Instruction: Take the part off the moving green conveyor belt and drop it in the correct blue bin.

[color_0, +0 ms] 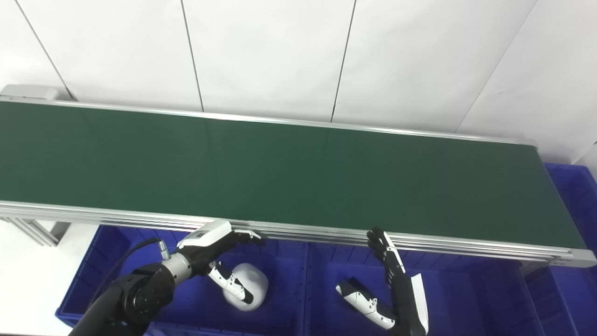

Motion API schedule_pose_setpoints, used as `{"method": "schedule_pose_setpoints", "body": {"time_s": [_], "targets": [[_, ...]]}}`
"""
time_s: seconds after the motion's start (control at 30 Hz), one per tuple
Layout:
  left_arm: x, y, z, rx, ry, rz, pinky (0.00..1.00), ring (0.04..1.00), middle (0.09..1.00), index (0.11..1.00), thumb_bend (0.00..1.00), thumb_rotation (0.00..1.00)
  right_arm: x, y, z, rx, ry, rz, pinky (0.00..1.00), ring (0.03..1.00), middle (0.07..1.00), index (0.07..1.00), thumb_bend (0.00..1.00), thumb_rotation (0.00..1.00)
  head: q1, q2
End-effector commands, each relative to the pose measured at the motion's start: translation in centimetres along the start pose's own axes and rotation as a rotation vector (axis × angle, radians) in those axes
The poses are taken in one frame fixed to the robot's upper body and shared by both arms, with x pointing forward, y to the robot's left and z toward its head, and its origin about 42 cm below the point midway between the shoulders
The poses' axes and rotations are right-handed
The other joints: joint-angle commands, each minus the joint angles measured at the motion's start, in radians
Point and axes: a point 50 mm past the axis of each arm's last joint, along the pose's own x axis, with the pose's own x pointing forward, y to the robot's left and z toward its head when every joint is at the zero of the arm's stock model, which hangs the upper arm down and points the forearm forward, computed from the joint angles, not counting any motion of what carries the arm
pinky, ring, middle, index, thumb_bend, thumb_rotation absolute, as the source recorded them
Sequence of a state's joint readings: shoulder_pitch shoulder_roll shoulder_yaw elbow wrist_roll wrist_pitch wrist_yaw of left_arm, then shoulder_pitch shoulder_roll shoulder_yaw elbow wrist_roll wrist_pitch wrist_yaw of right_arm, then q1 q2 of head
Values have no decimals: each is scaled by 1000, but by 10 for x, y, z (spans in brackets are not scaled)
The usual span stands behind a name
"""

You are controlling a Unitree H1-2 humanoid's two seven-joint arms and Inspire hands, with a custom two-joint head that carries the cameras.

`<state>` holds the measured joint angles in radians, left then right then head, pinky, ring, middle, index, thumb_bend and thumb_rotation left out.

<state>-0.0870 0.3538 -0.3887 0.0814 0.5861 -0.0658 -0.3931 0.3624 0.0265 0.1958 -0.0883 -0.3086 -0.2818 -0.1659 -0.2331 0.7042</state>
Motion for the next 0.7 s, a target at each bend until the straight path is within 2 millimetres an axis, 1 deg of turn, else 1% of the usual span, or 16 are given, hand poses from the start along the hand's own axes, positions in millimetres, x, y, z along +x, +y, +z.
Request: {"method": "schedule_pose_setpoints", "body": {"time_s": [0.0, 0.07, 0.1, 0.13, 0.17, 0.27, 0.4, 0.43, 0.47, 0.5, 0.53, 0.67], "targets": [[-4, 12, 8, -41, -96, 38, 842, 922, 934, 932, 705, 393, 2, 1, 10, 18, -72, -8, 902, 892, 894, 923, 852, 507, -2, 2], [-9, 12, 13, -90, -136, 27, 861, 931, 944, 939, 719, 381, 1, 0, 9, 17, -74, -6, 908, 896, 900, 926, 850, 516, -6, 2], [-14, 12, 18, -153, -163, 31, 862, 932, 945, 940, 719, 381, 0, 0, 9, 18, -70, -5, 908, 896, 901, 926, 850, 517, -10, 3], [-17, 11, 22, -197, -179, 34, 847, 919, 944, 939, 746, 415, 0, 0, 9, 19, -67, -5, 914, 900, 904, 926, 853, 522, -13, 2], [-22, 10, 28, -263, -212, 51, 842, 915, 943, 939, 755, 427, -1, 1, 9, 19, -65, -6, 916, 901, 905, 926, 854, 524, -17, 3], [-30, 3, 40, -406, -287, 92, 861, 924, 946, 940, 800, 528, -3, 0, 8, 20, -63, -7, 910, 899, 900, 925, 857, 521, -18, 0], [-36, -10, 57, -557, -357, 139, 859, 936, 966, 967, 820, 582, -5, -1, 7, 17, -52, -7, 911, 902, 898, 923, 862, 518, -18, 0], [-37, -14, 60, -588, -367, 153, 871, 948, 978, 978, 826, 592, -6, -1, 7, 14, -48, -5, 912, 904, 899, 924, 865, 519, -17, 1], [-36, -19, 62, -621, -376, 166, 900, 971, 989, 989, 838, 622, -7, -2, 7, 11, -46, -2, 910, 903, 899, 924, 864, 517, -17, 1], [-36, -23, 64, -644, -381, 178, 912, 978, 995, 995, 844, 619, -7, -2, 6, 10, -43, 1, 911, 905, 900, 926, 861, 519, -17, 3], [-37, -28, 63, -655, -379, 191, 941, 993, 999, 999, 828, 610, -8, -2, 6, 9, -41, 2, 917, 907, 902, 927, 860, 519, -17, 2], [-39, -39, 56, -694, -347, 235, 970, 1000, 1000, 1000, 828, 598, -10, -2, 5, -1, -41, 7, 916, 906, 903, 931, 855, 523, -23, 0]]}}
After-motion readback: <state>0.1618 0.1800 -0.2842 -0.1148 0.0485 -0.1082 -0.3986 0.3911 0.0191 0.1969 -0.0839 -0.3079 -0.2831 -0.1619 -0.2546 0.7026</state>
